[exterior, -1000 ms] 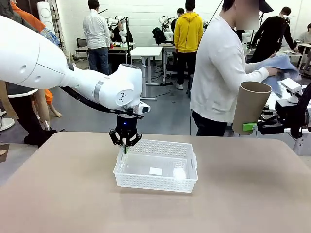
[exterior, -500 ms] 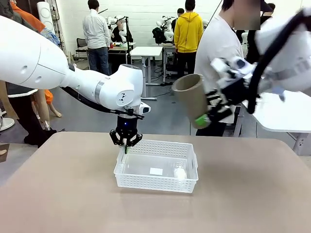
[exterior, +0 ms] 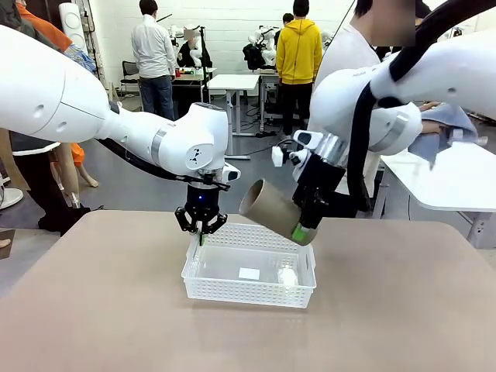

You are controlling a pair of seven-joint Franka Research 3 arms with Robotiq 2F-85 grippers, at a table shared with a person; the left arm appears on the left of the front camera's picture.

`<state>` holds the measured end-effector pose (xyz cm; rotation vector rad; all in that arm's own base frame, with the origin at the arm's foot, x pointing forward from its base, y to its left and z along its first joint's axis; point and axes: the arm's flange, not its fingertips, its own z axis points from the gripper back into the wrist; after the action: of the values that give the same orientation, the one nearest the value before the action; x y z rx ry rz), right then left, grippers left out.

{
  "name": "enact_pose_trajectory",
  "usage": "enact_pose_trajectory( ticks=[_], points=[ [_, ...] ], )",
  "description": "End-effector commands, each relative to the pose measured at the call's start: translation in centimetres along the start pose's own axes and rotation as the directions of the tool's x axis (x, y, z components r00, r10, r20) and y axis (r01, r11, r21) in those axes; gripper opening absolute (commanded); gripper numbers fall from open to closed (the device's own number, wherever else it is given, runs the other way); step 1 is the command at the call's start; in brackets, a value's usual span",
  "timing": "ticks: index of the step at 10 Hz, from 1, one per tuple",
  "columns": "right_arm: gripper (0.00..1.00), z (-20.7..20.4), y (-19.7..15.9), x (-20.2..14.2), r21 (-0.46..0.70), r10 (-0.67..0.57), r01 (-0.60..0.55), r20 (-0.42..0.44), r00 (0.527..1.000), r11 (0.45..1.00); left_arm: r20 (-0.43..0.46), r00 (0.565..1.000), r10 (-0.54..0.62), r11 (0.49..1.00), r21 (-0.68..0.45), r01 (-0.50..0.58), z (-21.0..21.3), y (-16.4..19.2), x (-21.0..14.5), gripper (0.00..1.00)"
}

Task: Clean and organize the cups into the basket.
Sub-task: Pick up the Organizing basket and move it to the center of the table, then pick up the Reusable plastic cup from the right side of the table and place it inside the Organizing basket.

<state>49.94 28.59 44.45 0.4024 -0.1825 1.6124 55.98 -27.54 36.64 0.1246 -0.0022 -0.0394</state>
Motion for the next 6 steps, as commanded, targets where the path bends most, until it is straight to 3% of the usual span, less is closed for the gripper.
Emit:
enact_pose_trajectory(
  ticks=[1,6],
  points=[
    [0.79,0.1,0.0,2.6,0.033,0.011,-0.008,-0.082,0.997,0.999,0.005,1.000,-0.004,1.000,0.011,0.004,-0.1,0.0,0.0,0.00],
    [0.79,-7.5,-1.4,0.8,0.061,-0.053,0.066,-0.205,0.977,0.996,0.005,1.000,-0.004,1.000,0.011,0.004,-0.1,0.0,0.0,0.00]
  ],
)
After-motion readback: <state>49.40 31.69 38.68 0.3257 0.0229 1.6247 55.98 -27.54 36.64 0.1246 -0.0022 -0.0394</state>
